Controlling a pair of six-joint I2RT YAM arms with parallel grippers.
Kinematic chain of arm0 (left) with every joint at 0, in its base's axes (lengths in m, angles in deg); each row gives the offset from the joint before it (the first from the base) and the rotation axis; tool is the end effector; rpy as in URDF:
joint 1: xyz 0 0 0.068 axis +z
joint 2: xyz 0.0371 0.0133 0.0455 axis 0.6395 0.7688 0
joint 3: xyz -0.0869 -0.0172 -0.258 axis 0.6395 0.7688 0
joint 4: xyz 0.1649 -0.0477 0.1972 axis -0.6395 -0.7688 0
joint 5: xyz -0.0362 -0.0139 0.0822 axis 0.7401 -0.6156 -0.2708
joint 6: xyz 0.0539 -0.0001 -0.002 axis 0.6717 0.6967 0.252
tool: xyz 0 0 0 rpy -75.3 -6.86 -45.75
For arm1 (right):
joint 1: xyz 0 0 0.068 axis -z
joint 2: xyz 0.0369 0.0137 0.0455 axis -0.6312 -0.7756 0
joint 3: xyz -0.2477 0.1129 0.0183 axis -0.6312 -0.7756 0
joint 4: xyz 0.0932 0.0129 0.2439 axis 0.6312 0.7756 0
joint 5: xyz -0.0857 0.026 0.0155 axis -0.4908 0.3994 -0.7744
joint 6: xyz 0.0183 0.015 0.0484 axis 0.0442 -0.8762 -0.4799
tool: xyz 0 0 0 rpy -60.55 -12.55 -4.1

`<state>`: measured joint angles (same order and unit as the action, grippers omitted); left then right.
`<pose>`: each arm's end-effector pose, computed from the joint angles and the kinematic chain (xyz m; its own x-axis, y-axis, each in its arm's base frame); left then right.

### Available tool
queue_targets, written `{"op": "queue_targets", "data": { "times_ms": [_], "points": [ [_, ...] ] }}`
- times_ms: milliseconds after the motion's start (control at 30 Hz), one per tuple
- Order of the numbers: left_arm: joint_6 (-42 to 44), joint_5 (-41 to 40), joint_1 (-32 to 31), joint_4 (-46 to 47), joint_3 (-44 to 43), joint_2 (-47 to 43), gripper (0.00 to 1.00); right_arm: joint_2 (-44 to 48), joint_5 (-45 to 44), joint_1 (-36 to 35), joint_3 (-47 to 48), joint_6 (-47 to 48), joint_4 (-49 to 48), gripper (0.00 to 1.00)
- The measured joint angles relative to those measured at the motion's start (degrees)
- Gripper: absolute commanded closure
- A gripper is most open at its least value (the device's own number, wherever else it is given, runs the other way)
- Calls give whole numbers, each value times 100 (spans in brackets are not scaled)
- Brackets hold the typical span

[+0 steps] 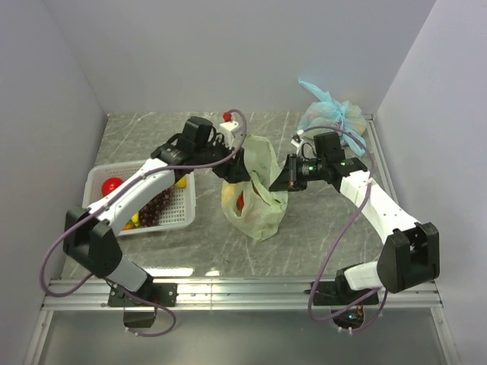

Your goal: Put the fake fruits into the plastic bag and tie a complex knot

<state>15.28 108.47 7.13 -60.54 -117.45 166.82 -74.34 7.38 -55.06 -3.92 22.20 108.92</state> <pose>0.2858 -0.2062 0.3261 -0.6018 0.2467 -0.7596 0.7512 0.4979 -0.4334 0.2675 0.1038 0.2880 -0.9196 0.0362 -0.3911 -0.3116 0.5390 0.7826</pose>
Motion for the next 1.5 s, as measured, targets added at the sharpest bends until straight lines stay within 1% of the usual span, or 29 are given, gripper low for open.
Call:
{"op": "queue_targets", "data": {
  "times_ms": [67, 133, 167, 300, 433, 567, 633, 700, 733, 767, 833, 867, 900, 1000, 1067, 1133, 1167, 1200, 1233, 1267, 1300, 1333, 1367, 1433, 1500],
  "points": [
    [181, -321, 39, -240, 2, -293, 36, 11, -35, -85, 0, 59, 15, 100],
    [332, -468, 105, -363, 57, -643, 33, 33, -66, -192, 4, 136, 37, 100],
    [402, -529, 138, -376, 129, -848, 29, 44, -72, -254, 4, 177, 48, 100],
    [374, -835, 219, -369, 468, -1513, 28, 63, -151, -415, 9, 341, 85, 100],
    [155, -1001, 216, -319, 575, -1379, 28, 74, -232, -448, 9, 514, 166, 100],
    [-116, -951, 216, -260, 750, -896, 24, 122, -345, -483, 9, 713, 240, 100],
    [-284, -940, 212, -203, 767, -627, 24, 155, -409, -498, 9, 813, 269, 100],
    [-457, -931, 205, -111, 767, -393, 30, 175, -459, -518, 13, 907, 286, 100],
    [-535, -922, 203, -42, 767, -275, 37, 179, -474, -522, 15, 940, 297, 100],
    [-621, -907, 201, 9, 765, -166, 54, 179, -498, -527, 15, 986, 302, 100],
    [-741, -892, 203, 55, 732, 28, 81, 179, -533, -531, 15, 1049, 315, 100],
    [-785, -866, 221, 57, 684, 116, 97, 179, -549, -531, 17, 1091, 332, 100],
    [-787, -824, 247, 61, 632, 177, 100, 179, -568, -531, 26, 1130, 361, 100],
    [-750, -645, 424, -122, 313, 181, 100, 199, -686, -531, 35, 1268, 433, 100],
    [-719, -581, 649, -166, 26, 125, 100, 232, -767, -531, 35, 1340, 470, 100],
    [-643, -533, 981, -175, -83, -94, 100, 275, -861, -533, 35, 1416, 483, 100],
    [-601, -525, 1128, -221, -83, -236, 96, 291, -894, -533, 37, 1449, 487, 100],
    [-562, -518, 1237, -267, -81, -337, 86, 304, -929, -533, 37, 1471, 487, 100],
    [-479, -476, 1342, -317, -81, -442, 73, 313, -953, -533, 37, 1484, 487, 100],
    [-415, -396, 1401, -363, -81, -529, 50, 317, -973, -533, 37, 1488, 485, 100],
    [-337, -297, 1414, -402, -76, -588, 42, 317, -981, -535, 37, 1488, 485, 100],
    [-297, -184, 1408, -450, -70, -636, 37, 317, -997, -540, 39, 1486, 485, 100],
    [-258, -83, 1399, -522, -59, -686, 29, 317, -1010, -546, 39, 1486, 485, 100],
    [-146, 83, 1445, -629, 46, -813, 23, 317, -1014, -562, 52, 1482, 474, 100],
    [50, 223, 1692, -879, 205, -1069, 23, 317, -1014, -577, 72, 1467, 455, 100]
  ]
}}
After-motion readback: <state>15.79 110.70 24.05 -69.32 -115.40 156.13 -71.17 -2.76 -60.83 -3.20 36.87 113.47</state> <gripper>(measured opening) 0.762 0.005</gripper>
